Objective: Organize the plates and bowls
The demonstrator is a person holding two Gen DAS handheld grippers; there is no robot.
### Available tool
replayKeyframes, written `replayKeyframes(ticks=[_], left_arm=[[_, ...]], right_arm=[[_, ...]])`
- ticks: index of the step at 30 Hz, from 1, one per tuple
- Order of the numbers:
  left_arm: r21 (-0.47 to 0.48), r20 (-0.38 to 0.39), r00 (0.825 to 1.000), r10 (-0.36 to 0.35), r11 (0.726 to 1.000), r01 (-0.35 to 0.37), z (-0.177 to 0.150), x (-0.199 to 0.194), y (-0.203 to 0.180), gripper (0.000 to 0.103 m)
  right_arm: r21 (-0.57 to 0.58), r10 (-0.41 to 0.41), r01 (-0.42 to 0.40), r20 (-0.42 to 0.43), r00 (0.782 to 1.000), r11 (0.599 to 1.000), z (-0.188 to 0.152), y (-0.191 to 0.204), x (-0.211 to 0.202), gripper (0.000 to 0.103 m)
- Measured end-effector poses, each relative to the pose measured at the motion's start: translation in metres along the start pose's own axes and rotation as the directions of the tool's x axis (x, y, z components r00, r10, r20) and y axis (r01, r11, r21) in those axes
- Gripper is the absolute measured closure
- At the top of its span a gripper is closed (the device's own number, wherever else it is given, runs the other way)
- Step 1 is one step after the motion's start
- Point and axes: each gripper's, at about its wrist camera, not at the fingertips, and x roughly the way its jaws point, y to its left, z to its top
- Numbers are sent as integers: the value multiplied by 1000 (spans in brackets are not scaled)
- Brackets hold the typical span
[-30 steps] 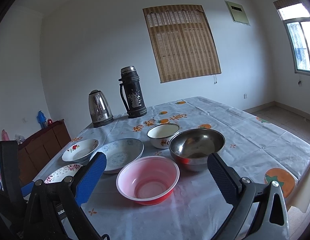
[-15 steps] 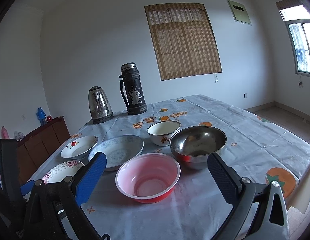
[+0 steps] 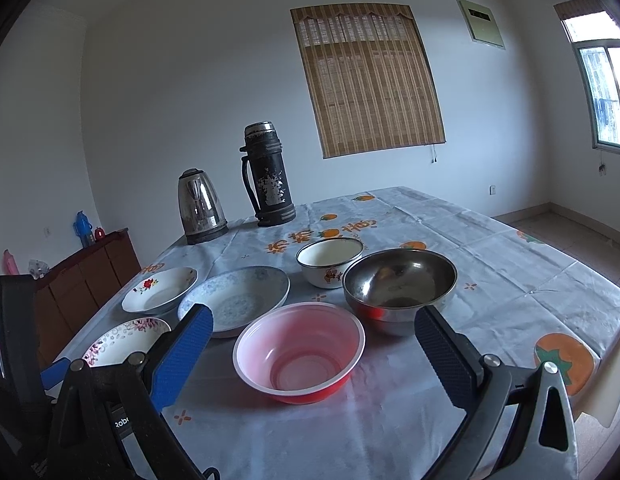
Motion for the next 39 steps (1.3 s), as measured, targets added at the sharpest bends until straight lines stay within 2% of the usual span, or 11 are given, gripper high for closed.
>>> replayKeyframes(ticks=[17, 29, 34, 39], left_arm=[[-9, -9, 1000, -2, 1000, 1, 2, 5, 4, 0], [-35, -22, 1000, 16, 999, -17, 4, 19, 28, 0], [-36, -12, 999, 41, 998, -42, 6, 21, 45, 0], [-61, -54, 997, 57, 996, -61, 8, 34, 82, 0]], right_arm=[[-21, 19, -19, -8, 1000, 1000, -1, 8, 6, 1], [-71, 67, -68, -27, 997, 995, -5, 28, 19, 1], [-102, 125, -130, -52, 991, 986, -4, 46, 28, 1], [-159, 226, -243, -115, 967, 957, -10, 74, 38, 1]])
